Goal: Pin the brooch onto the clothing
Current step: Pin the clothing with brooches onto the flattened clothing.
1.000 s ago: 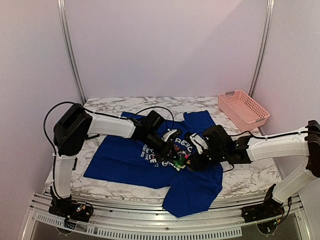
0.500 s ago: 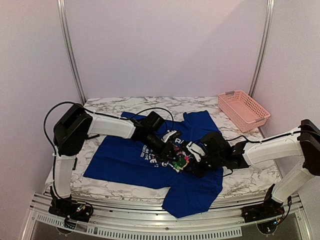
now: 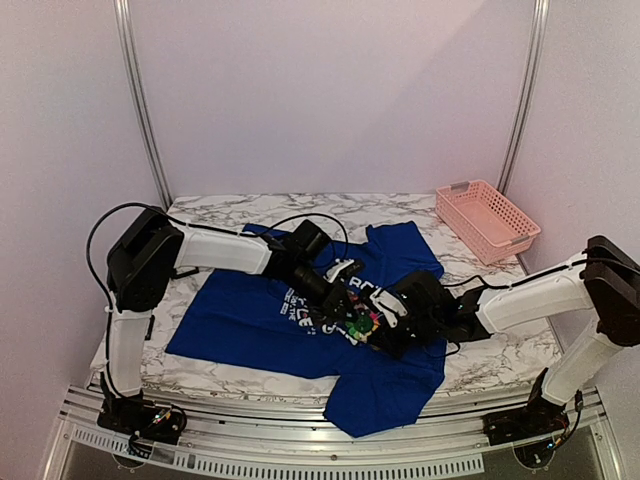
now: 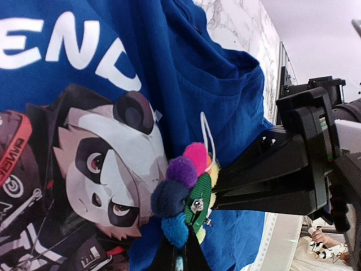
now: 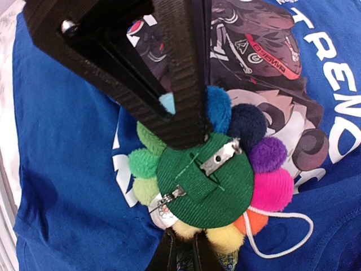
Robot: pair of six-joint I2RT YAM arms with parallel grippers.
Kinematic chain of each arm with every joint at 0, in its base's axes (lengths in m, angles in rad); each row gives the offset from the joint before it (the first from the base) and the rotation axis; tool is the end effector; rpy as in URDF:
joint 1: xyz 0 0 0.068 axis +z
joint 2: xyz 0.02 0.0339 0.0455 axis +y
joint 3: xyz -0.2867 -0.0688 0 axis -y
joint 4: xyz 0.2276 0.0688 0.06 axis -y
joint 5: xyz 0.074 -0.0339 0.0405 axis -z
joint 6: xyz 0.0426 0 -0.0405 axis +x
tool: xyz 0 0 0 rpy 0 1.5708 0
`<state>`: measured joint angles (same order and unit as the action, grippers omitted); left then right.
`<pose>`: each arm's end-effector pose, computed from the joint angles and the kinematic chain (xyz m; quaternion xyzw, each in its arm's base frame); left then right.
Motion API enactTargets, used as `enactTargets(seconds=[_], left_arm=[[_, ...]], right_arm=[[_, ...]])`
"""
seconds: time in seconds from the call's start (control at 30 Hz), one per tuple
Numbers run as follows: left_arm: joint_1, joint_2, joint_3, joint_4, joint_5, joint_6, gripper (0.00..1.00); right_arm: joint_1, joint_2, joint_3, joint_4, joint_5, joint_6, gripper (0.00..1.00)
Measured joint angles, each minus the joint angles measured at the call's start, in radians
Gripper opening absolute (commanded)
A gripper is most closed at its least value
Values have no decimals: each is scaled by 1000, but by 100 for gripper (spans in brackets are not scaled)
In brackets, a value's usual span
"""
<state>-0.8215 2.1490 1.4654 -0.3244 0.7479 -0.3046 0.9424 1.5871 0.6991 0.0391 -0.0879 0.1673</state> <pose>0.2834 -0.3472 0.1674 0.3266 0.8386 -0.4347 0.0313 0.1685 0.2382 0.1741 -0.3676 0.8595 0.2208 0.2782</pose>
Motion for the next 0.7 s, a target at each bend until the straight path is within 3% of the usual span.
enactTargets(seconds=[0.5,0.63,0.7], left_arm=[[5,0,17,-31,0,5,0],[0,0,17,-36,0,13,0],[-3,0,17,-37,0,21,0]], right_arm=[[0,24,11,32,10,9,11],[-8,-25,-6,15,-37,12,16],[-27,-77,-24,11,-80,23,27]])
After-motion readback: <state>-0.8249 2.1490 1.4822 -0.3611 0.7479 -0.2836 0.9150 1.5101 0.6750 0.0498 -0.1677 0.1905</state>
